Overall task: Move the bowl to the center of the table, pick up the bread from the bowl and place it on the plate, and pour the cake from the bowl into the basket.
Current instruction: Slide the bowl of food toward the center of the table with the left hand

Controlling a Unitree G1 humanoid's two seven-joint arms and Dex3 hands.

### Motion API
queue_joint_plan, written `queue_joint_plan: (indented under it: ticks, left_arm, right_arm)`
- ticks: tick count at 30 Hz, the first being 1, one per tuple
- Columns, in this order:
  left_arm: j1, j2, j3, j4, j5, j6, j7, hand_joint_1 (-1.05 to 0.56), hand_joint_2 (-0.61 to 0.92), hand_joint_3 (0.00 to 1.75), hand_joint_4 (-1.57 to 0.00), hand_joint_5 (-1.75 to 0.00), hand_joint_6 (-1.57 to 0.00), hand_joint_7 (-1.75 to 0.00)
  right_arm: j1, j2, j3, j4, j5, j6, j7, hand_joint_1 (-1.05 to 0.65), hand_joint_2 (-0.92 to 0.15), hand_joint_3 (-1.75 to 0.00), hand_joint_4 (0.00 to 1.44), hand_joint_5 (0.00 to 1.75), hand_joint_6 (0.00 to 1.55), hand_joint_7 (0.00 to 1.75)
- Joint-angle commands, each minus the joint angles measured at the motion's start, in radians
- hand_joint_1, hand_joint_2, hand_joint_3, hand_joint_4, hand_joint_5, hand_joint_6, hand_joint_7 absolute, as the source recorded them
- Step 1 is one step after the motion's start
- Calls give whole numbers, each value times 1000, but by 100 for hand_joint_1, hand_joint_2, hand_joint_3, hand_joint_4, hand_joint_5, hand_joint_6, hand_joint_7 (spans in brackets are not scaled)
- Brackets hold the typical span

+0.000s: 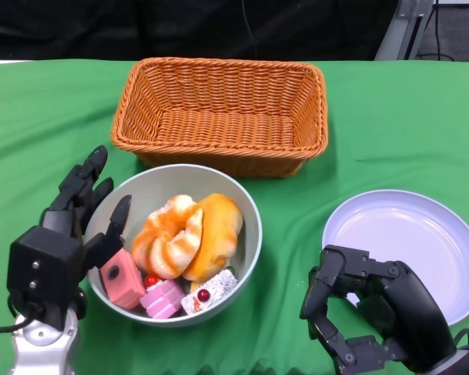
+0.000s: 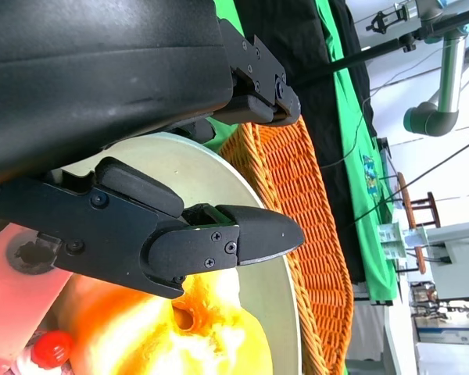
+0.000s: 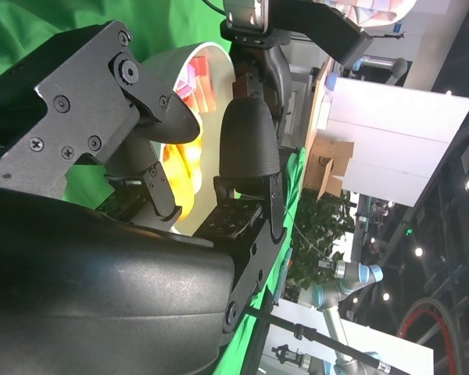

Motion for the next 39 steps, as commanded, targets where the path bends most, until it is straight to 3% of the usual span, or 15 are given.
queue_joint_plan:
  ticks: [1, 8, 29, 34, 39]
  left_arm:
    - [36, -26, -17, -27, -11, 34, -24, -73, 92, 60, -27, 0, -19, 0]
    - [50, -51, -35, -73, -19, 48, -45, -73, 92, 61, -26, -1, -17, -1]
    - [42, -108, -25, -57, -144, -7, -273, -69, 92, 55, -30, -1, -23, -1]
    - [31, -94, -16, -47, -134, -21, -257, -70, 92, 52, -33, -3, -26, -2]
    - [26, -73, 8, -71, -85, -79, -161, -63, 92, 30, -46, -6, -37, -4]
  right_arm:
    - [1, -4, -6, -8, 14, -1, 1, 2, -40, -130, 83, 167, 73, 140]
    - [2, 1, -4, -8, 8, -2, -3, 2, -39, -129, 84, 167, 73, 140]
    - [-4, 1, -10, 14, 2, -29, -4, 2, -39, -130, 85, 166, 73, 140]
    - [3, 3, -9, 7, 5, -21, -7, 2, -40, -129, 85, 166, 74, 139]
    - [9, -3, -12, -1, 16, -18, -1, 3, -40, -130, 84, 167, 74, 139]
